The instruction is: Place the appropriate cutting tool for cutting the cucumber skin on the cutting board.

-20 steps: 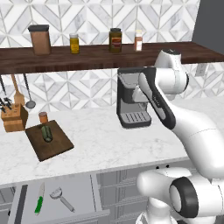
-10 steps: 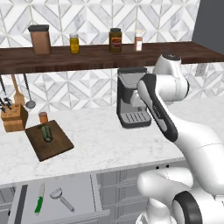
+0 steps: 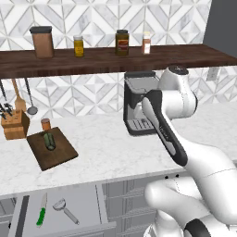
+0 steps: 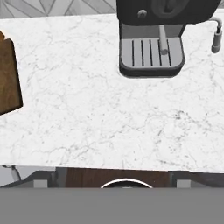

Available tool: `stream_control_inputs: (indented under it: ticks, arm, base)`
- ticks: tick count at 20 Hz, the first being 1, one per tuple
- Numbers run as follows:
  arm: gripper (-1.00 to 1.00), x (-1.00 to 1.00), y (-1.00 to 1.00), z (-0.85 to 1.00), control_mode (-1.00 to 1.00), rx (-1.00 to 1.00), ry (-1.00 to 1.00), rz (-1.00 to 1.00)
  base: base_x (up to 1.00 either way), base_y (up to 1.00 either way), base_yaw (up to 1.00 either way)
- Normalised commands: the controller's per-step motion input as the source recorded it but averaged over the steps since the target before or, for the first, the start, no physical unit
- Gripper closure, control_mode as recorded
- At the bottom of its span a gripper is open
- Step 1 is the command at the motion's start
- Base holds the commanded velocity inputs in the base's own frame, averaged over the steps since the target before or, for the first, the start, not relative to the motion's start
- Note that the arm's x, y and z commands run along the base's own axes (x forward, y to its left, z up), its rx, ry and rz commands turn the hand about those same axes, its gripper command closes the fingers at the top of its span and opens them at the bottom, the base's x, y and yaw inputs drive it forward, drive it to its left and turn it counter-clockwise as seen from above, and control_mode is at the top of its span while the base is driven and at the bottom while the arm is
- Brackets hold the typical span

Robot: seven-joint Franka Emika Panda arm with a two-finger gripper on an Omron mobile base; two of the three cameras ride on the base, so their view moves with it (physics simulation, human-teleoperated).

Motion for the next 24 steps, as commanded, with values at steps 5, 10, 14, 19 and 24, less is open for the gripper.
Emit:
stream_control_inputs:
  ticks: [5, 10, 14, 19, 24]
  arm:
    - [-1.00, -0.02, 0.54, -0.26, -1.00, 0.08, 0.02, 0.00]
    - [-1.00, -0.12, 0.76, -0.14, -1.00, 0.01, 0.00, 0.00]
    - [-1.00, -0.15, 0.95, -0.11, -1.00, 0.00, 0.00, 0.00]
    - [-1.00, -0.02, 0.46, -0.04, -1.00, 0.00, 0.00, 0.00]
    - [-1.00, -0.03, 0.02, 0.00, -1.00, 0.00, 0.00, 0.00]
  base:
    - [0.00, 0.00, 0.00]
    - [0.00, 0.00, 0.00]
    - [0.00, 0.00, 0.00]
    - [0.00, 0.00, 0.00]
    - [0.00, 0.00, 0.00]
